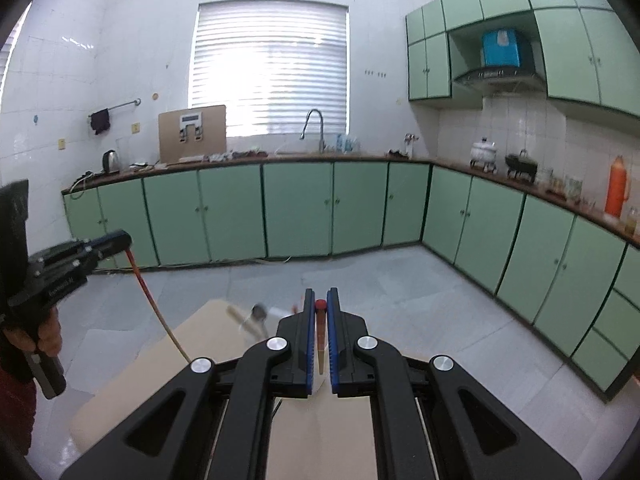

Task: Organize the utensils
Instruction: 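Lift both red-patterned chopsticks over the white holder and open both tools to drop them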

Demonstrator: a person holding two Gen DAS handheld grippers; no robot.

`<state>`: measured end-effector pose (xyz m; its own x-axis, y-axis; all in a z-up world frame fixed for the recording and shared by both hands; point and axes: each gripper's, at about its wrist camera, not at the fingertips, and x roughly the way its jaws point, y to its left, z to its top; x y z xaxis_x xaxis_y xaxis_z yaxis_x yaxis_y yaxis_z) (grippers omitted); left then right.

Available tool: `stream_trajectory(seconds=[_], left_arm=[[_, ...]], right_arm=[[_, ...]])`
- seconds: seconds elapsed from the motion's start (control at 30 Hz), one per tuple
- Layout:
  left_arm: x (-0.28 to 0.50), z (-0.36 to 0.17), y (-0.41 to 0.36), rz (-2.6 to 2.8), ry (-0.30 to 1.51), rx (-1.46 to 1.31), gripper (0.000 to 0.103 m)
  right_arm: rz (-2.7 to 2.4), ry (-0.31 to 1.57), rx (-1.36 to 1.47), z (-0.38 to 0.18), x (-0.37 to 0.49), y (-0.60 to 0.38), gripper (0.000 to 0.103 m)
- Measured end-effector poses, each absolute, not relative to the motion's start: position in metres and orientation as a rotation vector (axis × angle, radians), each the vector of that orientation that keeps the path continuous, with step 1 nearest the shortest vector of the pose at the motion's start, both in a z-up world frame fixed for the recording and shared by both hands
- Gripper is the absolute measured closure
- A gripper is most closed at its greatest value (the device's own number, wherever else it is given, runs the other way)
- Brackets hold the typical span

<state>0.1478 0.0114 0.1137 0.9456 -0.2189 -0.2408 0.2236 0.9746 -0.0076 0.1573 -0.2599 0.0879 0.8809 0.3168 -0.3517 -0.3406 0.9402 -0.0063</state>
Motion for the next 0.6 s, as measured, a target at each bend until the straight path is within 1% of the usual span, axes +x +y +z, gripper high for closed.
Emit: stream_trajectory(seconds=[0.17, 0.27, 0.37, 0.6], left_arm=[[0.182, 0.145, 0.002, -0.223, 0.180, 0.008, 0.098], [0.208, 0.148, -0.007, -0.229, 0.175, 0.000, 0.098], [0.230, 0.138, -0.017, -0.228, 0.186, 0.009, 0.098], [0.278, 0.093, -0.025, -0.236, 0.297, 0.000, 0.098]], right_arm=[[0.355, 0.339, -0.084, 0.104, 0.192, -0.252, 0.097], [0.365, 0.359, -0.101, 0.101, 0.212, -0.243, 0.097], [0.385, 0.401, -0.102, 0.088, 0.233, -0.233, 0.097], [0.417, 0.509, -0.109, 0.045, 0.269, -0.216, 0.097]])
